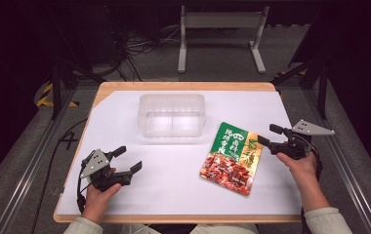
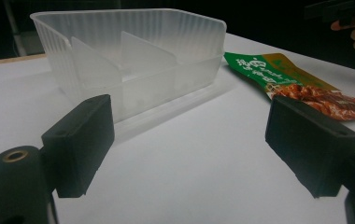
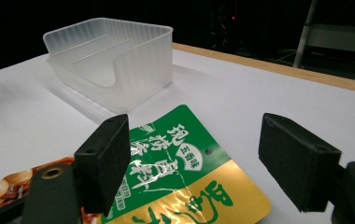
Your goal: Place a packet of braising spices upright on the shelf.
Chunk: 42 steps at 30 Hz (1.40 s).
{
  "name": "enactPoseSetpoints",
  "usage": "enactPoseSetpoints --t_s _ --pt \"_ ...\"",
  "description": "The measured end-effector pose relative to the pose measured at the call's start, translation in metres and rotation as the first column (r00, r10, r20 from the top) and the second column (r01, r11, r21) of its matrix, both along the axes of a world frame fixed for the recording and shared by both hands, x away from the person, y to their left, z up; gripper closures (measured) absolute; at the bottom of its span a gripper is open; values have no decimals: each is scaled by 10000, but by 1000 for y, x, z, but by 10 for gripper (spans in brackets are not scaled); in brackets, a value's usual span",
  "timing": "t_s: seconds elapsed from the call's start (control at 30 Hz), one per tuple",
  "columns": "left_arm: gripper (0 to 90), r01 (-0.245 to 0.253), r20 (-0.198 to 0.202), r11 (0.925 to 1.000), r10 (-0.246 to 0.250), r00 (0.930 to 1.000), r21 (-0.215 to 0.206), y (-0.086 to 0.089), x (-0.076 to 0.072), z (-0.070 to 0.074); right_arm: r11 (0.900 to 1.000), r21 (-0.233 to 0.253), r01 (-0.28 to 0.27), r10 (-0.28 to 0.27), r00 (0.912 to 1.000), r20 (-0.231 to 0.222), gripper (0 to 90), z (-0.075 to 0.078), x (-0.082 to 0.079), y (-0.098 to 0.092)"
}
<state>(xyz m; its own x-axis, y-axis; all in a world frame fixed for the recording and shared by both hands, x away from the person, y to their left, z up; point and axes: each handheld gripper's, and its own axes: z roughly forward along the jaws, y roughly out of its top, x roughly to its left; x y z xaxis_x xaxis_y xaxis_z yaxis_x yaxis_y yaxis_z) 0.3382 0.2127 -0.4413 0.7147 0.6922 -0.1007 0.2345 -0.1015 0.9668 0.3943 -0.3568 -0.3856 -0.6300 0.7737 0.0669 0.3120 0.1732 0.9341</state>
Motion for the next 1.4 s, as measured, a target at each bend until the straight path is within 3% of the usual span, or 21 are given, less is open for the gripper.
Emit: enactPoseSetpoints --t_s 0.17,0.37,0.7,0.93,1.13,1.4 --pt "159 -45 -13 10000 45 10000 43 1 0 0 9992 -403 -29 34 9999 118 255 6 12 2" --pt "159 -41 -44 10000 41 10000 68 0 0 -1 9997 -247 -2 8 9997 239 245 8 21 0" --pt "163 12 13 9999 -12 10000 170 -1 1 -1 9989 -469 93 -131 9966 -813 329 -15 35 -10" --pt "164 53 -9 9998 -53 10000 204 -1 1 -1 9978 -579 321 -417 9840 -1733 360 -30 43 -16" --pt "164 70 -6 9997 -69 10000 229 -1 1 -1 9968 -671 426 -587 9641 -2590 340 -42 49 -18" --pt "167 169 -42 9996 -168 9999 221 -2 1 -1 9984 -387 406 -507 9489 -3113 312 -50 52 -19"
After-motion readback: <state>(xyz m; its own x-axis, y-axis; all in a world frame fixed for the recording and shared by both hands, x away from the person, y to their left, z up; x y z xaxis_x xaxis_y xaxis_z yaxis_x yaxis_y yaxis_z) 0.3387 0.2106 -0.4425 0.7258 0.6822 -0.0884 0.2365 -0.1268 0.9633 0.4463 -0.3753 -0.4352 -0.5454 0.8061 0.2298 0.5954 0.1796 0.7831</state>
